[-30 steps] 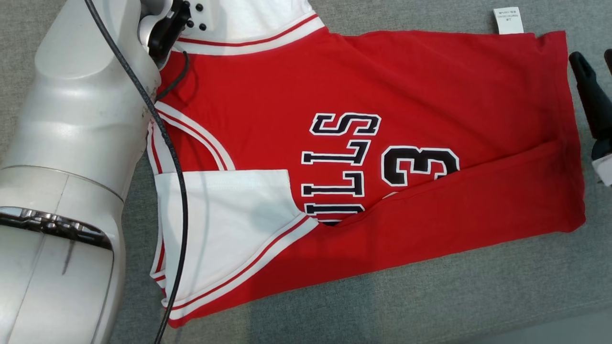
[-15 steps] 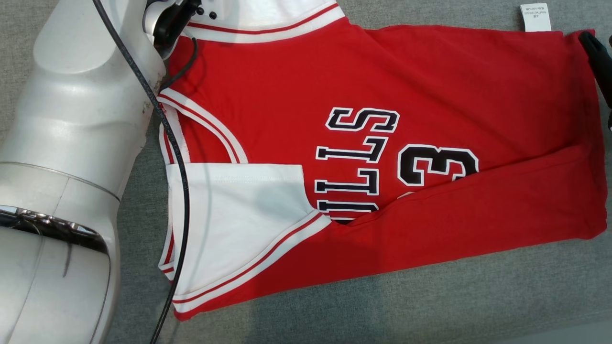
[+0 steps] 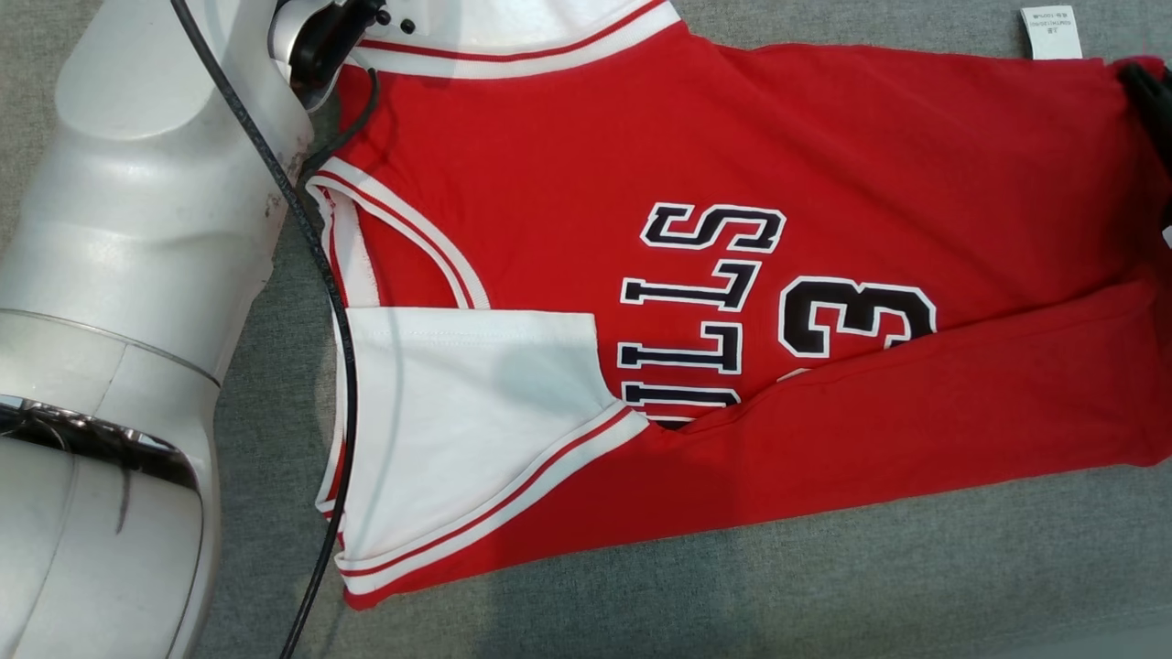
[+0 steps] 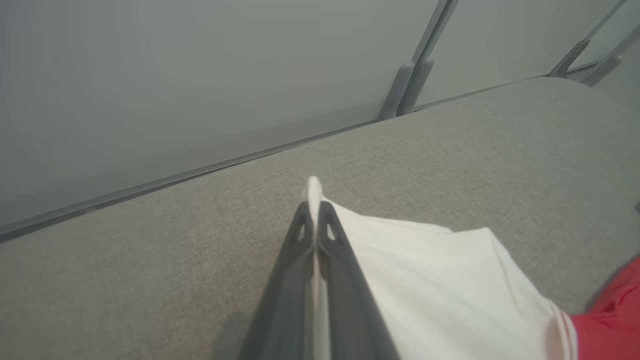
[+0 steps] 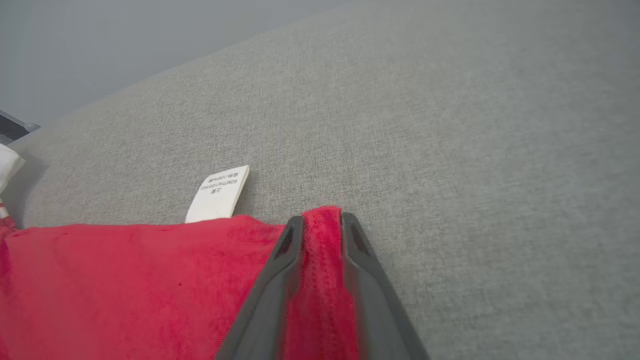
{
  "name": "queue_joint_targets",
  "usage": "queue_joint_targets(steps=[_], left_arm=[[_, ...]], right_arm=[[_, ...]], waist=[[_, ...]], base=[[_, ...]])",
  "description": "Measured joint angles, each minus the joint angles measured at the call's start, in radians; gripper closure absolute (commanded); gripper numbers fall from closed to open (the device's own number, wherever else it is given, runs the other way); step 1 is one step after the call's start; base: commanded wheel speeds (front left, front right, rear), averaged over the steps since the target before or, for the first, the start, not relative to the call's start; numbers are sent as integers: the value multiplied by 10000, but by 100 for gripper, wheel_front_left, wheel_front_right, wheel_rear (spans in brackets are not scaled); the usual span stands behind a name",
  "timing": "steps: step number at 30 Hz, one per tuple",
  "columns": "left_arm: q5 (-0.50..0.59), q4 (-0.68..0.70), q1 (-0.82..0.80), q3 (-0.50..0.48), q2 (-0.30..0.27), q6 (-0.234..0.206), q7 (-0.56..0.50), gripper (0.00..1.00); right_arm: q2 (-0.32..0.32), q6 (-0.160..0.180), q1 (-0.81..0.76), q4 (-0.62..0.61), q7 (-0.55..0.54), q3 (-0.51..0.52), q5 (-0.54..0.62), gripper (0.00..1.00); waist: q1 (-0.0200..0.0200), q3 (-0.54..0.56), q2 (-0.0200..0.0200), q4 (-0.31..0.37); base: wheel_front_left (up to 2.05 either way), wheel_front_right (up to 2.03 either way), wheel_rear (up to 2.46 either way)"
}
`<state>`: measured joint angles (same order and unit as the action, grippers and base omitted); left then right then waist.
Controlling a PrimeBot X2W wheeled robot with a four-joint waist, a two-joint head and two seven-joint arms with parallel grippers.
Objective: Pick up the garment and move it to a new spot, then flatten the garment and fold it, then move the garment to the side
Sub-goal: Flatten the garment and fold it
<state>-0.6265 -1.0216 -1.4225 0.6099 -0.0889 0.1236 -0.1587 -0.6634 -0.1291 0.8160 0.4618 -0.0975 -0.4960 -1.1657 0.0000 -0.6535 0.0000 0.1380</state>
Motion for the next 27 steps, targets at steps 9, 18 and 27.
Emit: queue_joint_targets(steps=[9, 18, 27], left_arm=[[-128, 217, 4, 253, -291, 2, 397, 100], [-685, 1273, 4, 591, -857, 2, 1436, 100], [-1244, 2763, 421, 1197, -1484, 2, 2334, 100]], right_arm=[[-98, 0, 572, 31, 744, -690, -56, 100], [-380, 0, 1453, -4, 2159, -1358, -40, 100], [-941, 0, 1707, -399, 3122, -2144, -339, 100]], waist=[[0, 18, 0, -40], [0, 149, 0, -113], [0, 324, 0, -388]], base=[[0, 0, 0], [0, 0, 0], [0, 0, 0]])
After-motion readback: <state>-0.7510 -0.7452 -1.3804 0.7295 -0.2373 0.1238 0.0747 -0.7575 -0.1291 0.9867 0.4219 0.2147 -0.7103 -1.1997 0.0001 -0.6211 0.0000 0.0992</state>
